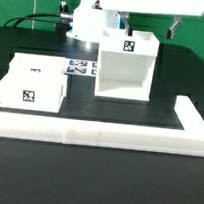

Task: Assemble drawer

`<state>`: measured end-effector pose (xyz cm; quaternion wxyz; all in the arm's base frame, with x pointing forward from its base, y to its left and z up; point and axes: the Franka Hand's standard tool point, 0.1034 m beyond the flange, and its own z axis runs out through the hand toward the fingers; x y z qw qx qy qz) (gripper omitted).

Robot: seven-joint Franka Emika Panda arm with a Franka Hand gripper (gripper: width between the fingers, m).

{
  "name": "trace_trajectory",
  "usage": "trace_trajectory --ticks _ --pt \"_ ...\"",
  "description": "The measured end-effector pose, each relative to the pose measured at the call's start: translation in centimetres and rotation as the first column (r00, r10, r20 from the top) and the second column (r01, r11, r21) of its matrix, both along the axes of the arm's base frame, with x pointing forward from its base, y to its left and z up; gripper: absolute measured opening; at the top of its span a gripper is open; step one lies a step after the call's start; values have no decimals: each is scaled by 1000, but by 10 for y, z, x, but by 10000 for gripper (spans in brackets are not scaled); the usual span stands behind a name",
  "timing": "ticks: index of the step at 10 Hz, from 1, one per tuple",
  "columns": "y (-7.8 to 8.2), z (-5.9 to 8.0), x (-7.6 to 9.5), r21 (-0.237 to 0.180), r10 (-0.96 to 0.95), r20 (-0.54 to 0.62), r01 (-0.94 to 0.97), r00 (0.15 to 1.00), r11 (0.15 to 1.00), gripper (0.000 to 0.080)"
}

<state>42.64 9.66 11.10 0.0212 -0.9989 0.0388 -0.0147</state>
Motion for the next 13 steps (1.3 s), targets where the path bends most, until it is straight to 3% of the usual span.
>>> trace_trajectory --ticks 4,6,7,8,9,13 --pt "9 -17 -13 -13 29 -29 -29 999 999 637" --pt "6 -17 -13 -13 39 -29 -39 999 999 296" --pt "7 -17 -13 -13 39 -29 -40 999 999 296" --pt "7 -17 -13 -13 39 -29 -40 999 999 103" --pt "7 -17 -13 -13 39 -29 -40 999 999 36" --pt "7 -17 -13 -13 39 -29 -40 999 999 36"
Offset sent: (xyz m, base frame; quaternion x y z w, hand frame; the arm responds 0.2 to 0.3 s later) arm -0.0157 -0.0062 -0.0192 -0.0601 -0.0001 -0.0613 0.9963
